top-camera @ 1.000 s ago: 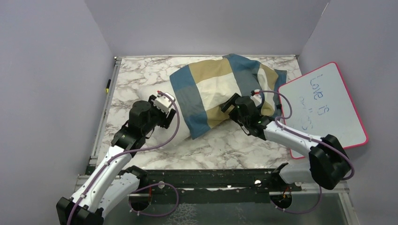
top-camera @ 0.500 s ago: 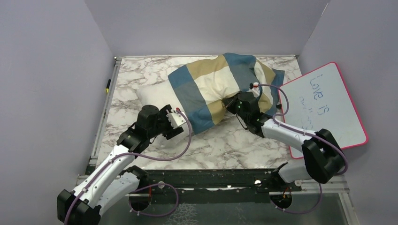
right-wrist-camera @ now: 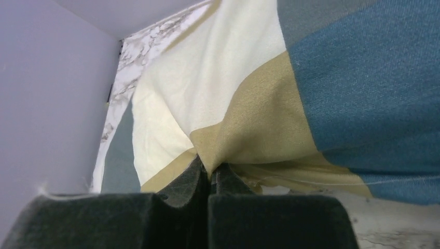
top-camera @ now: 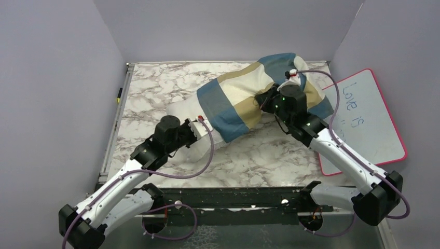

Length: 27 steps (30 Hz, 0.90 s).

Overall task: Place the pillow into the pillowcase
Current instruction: Stuff the pillow into the pillowcase.

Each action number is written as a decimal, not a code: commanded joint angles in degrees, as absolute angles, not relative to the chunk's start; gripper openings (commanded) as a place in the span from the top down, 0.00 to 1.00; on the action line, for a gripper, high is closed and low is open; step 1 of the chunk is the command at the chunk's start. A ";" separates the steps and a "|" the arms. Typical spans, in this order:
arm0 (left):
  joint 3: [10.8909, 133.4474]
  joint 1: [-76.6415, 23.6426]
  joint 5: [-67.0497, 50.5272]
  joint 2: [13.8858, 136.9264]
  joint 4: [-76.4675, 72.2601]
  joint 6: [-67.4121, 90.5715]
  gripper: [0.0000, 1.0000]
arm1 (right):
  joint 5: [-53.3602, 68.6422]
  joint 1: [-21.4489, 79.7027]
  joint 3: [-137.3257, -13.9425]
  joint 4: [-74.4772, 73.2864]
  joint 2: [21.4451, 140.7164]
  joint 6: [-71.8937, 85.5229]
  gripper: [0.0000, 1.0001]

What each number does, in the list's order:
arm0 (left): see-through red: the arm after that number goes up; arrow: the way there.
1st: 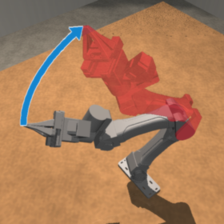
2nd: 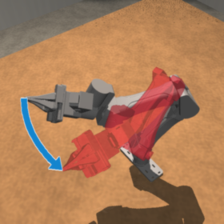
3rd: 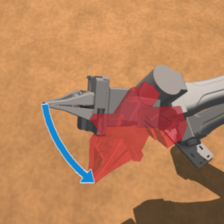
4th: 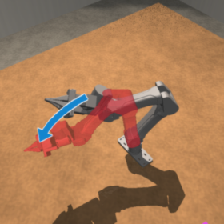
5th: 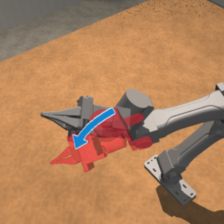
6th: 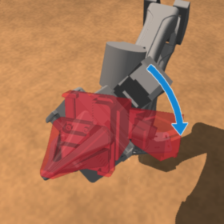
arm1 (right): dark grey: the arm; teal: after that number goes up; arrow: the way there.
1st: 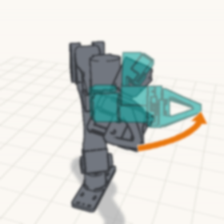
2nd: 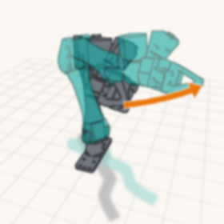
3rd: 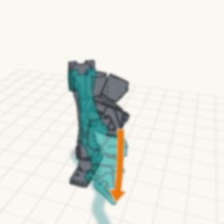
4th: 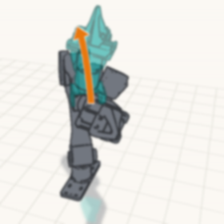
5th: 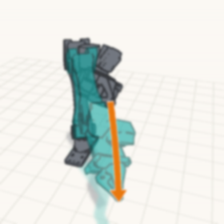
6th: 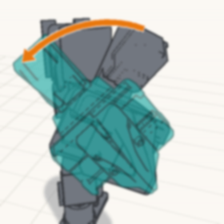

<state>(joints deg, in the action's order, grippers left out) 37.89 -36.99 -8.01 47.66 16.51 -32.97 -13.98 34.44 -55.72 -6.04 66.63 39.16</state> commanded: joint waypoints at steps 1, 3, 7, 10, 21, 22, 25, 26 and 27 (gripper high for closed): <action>46.45 -37.44 -12.75 42.22 8.37 -13.85 1.00 | -10.26 34.31 -69.64 -16.28 62.08 32.81 1.00; 49.12 -37.44 -17.50 40.63 6.05 -8.89 1.00 | -8.89 34.29 -75.63 -21.18 62.01 32.97 1.00; 50.97 -37.44 -17.70 39.60 0.43 5.06 1.00 | -5.25 34.28 -87.20 -22.84 63.88 32.60 1.00; 50.97 -37.44 -14.57 41.60 -1.43 13.81 1.00 | -5.14 34.30 -93.70 -21.65 69.15 30.09 1.00; 50.73 -20.18 -11.77 58.03 12.11 30.57 1.00 | 2.18 34.33 -97.72 -12.43 104.07 27.06 0.97; 48.17 -15.45 -17.24 58.94 9.39 33.81 1.00 | 2.89 34.28 -98.32 -10.86 107.07 27.64 0.99; 41.87 -5.09 -29.63 63.04 1.55 42.15 1.00 | 5.29 34.28 -101.40 -9.21 114.29 30.11 1.00; 41.20 -3.48 -31.20 64.55 0.48 42.08 1.00 | 5.71 34.34 -102.98 -9.19 116.21 30.70 1.00; 41.14 -2.50 -31.40 65.99 0.88 41.72 1.00 | 6.31 34.36 -104.19 -8.14 117.84 31.09 0.98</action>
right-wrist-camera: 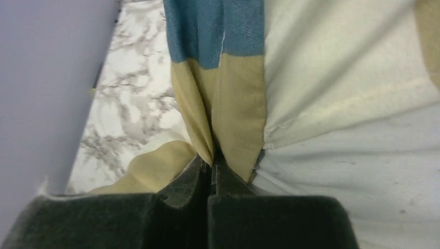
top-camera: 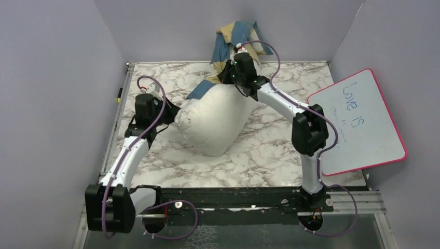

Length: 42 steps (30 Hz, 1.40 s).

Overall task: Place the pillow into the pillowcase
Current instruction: Stuff the pillow into the pillowcase.

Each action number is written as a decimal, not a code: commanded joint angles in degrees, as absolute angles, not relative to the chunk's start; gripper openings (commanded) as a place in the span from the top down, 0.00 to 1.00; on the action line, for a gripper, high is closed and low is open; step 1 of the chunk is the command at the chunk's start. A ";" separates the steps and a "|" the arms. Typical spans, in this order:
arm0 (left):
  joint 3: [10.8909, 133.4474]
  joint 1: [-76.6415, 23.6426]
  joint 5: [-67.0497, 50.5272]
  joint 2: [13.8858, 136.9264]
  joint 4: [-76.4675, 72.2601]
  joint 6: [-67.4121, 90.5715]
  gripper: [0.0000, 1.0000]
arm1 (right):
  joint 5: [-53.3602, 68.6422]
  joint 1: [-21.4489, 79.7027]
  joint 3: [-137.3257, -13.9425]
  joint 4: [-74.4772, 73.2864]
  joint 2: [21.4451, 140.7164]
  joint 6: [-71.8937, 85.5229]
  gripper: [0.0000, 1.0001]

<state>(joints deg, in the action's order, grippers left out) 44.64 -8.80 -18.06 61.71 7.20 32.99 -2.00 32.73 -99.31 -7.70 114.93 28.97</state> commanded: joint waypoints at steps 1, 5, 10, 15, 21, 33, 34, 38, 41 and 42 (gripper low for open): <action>41.13 -1.60 -31.53 67.50 1.29 41.48 1.00 | 7.33 34.40 -104.54 -6.15 118.95 31.26 0.92; 39.75 2.82 -32.48 70.34 0.37 41.64 1.00 | 11.96 34.37 -105.69 -1.03 121.32 30.19 0.54; 40.92 5.81 -20.79 68.55 5.90 36.35 0.95 | 10.05 34.35 -105.06 -6.19 114.76 26.57 0.32; 43.89 9.02 -10.72 65.38 8.02 36.55 0.71 | 5.59 33.39 -98.85 -10.66 105.35 22.65 0.17; 51.27 9.31 -0.64 65.25 13.38 35.04 0.47 | 8.22 28.06 -82.89 -6.30 97.47 26.36 0.17; 58.57 2.91 -2.88 60.08 15.33 25.28 0.40 | 21.95 20.43 -68.52 15.90 103.70 36.63 0.22; 58.35 1.13 -2.60 60.21 15.28 23.91 0.40 | 23.61 20.45 -69.11 17.58 105.56 37.79 0.23; 57.92 -6.48 -0.45 62.46 15.19 20.30 0.40 | 30.81 20.66 -72.16 22.72 113.18 41.79 0.36; 57.23 -9.42 -0.44 64.31 15.21 20.41 0.40 | 30.24 22.05 -71.36 23.35 112.88 42.64 0.56; 57.03 -10.04 -0.44 64.86 15.37 20.01 0.40 | 28.89 22.88 -70.88 22.18 111.66 42.56 0.65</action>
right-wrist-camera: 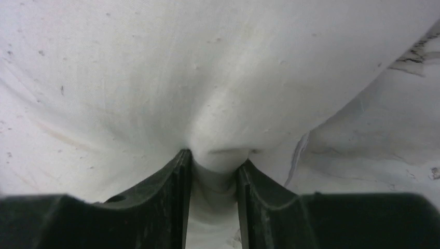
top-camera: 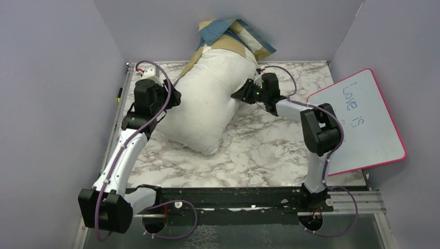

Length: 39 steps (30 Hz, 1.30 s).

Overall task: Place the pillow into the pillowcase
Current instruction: Stuff the pillow into the pillowcase.

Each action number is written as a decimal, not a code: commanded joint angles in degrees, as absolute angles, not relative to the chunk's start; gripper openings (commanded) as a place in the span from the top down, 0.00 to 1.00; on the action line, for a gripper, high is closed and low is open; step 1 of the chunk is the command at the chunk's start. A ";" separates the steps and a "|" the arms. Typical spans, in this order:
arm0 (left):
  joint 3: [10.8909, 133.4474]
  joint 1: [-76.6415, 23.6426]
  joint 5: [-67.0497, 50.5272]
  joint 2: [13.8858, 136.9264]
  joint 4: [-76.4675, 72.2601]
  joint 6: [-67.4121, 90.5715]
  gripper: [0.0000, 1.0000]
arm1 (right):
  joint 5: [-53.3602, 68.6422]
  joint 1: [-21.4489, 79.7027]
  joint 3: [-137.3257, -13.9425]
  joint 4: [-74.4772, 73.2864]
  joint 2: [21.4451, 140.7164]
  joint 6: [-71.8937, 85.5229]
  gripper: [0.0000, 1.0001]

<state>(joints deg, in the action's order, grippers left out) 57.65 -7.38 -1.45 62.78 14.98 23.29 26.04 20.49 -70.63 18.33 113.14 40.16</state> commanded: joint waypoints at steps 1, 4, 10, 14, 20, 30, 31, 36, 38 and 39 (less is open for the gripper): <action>56.90 -10.39 -0.44 65.16 15.50 19.52 0.40 | 27.32 23.76 -70.44 20.12 110.32 42.78 0.73; 57.02 -10.54 2.15 65.78 15.67 18.94 0.40 | 22.57 28.88 -68.12 11.95 105.21 44.38 0.85; 67.03 -10.61 1.57 70.11 21.29 16.96 0.42 | 12.54 38.51 -59.35 10.26 95.40 47.36 1.00; 68.45 -11.07 -4.17 69.83 21.36 17.21 0.43 | 10.87 41.41 -56.22 9.12 88.19 47.78 1.00; 69.02 -12.57 -9.95 71.87 20.23 19.30 0.44 | -0.24 41.48 -61.67 -2.15 82.00 35.28 0.53; 74.66 -22.82 -18.06 84.75 7.83 27.64 0.52 | -13.56 33.62 -62.61 -4.69 81.58 7.80 0.45; 75.23 -24.37 -18.14 86.41 6.47 28.67 0.53 | -13.62 32.82 -62.03 -4.09 81.84 6.45 0.46; 78.64 -31.22 -17.39 94.18 1.24 31.47 0.55 | -15.25 31.19 -63.04 -5.71 84.12 3.85 0.50; 79.45 -33.25 -16.20 97.03 -0.52 31.65 0.56 | -17.17 31.03 -63.57 -6.64 84.96 3.69 0.50; 79.67 -33.91 -16.10 98.32 -2.05 32.06 0.57 | -18.55 30.84 -63.95 -7.52 85.54 3.69 0.50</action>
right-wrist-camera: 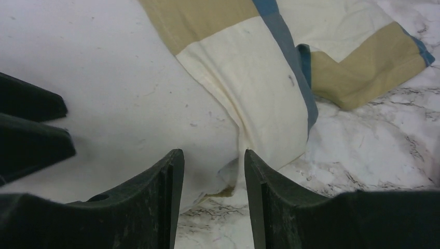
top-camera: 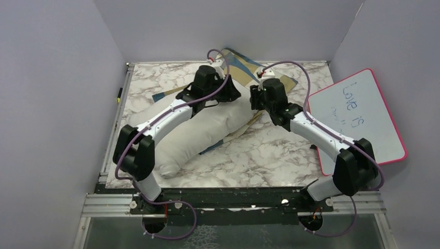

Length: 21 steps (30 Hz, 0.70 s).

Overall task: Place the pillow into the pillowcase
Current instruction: Stuff the pillow into the pillowcase.

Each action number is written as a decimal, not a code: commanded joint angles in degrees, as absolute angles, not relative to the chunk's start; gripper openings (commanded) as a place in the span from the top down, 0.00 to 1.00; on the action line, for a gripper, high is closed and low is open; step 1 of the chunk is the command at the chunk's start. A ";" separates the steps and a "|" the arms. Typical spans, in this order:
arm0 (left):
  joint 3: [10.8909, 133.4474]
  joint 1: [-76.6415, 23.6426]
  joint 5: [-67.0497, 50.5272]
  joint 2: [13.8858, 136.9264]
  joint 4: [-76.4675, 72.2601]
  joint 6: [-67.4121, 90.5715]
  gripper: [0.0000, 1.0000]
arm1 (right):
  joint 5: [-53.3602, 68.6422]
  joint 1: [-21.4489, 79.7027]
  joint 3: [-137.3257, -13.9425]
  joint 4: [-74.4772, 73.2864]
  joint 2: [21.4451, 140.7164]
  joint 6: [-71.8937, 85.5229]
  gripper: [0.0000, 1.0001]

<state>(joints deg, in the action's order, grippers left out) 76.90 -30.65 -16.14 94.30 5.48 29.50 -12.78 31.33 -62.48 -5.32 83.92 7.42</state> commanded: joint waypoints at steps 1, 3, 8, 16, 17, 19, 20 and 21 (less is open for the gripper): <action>79.79 -34.31 -15.72 99.71 -3.28 32.54 0.57 | -19.52 30.66 -64.43 -8.33 86.07 3.74 0.50; 79.93 -34.83 -14.84 102.00 -4.82 32.95 0.59 | -20.82 30.51 -65.12 -9.50 87.15 3.62 0.51; 79.30 -34.98 -10.66 104.93 -4.93 31.95 0.61 | -21.93 30.27 -65.67 -8.70 89.57 2.17 0.55; 76.82 -34.98 -5.11 106.23 -5.03 29.58 0.68 | -27.67 30.32 -70.53 -9.26 95.55 -1.25 0.68; 76.75 -34.98 -4.41 106.61 -4.68 29.17 0.68 | -28.36 30.30 -70.71 -9.46 95.76 -1.38 0.68; 76.40 -34.98 -3.23 107.37 -4.33 28.50 0.68 | -29.28 30.25 -70.88 -9.51 95.82 -1.67 0.67; 76.12 -34.98 -2.59 107.68 -4.28 28.37 0.68 | -29.75 30.24 -71.11 -9.76 95.80 -1.81 0.66; 75.90 -34.98 -2.13 108.15 -4.21 28.24 0.68 | -30.15 30.23 -71.43 -10.21 95.80 -1.84 0.64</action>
<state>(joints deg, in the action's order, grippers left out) 77.65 -35.35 -8.14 105.60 -4.89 30.65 -23.44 30.81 -69.30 -8.23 95.02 0.23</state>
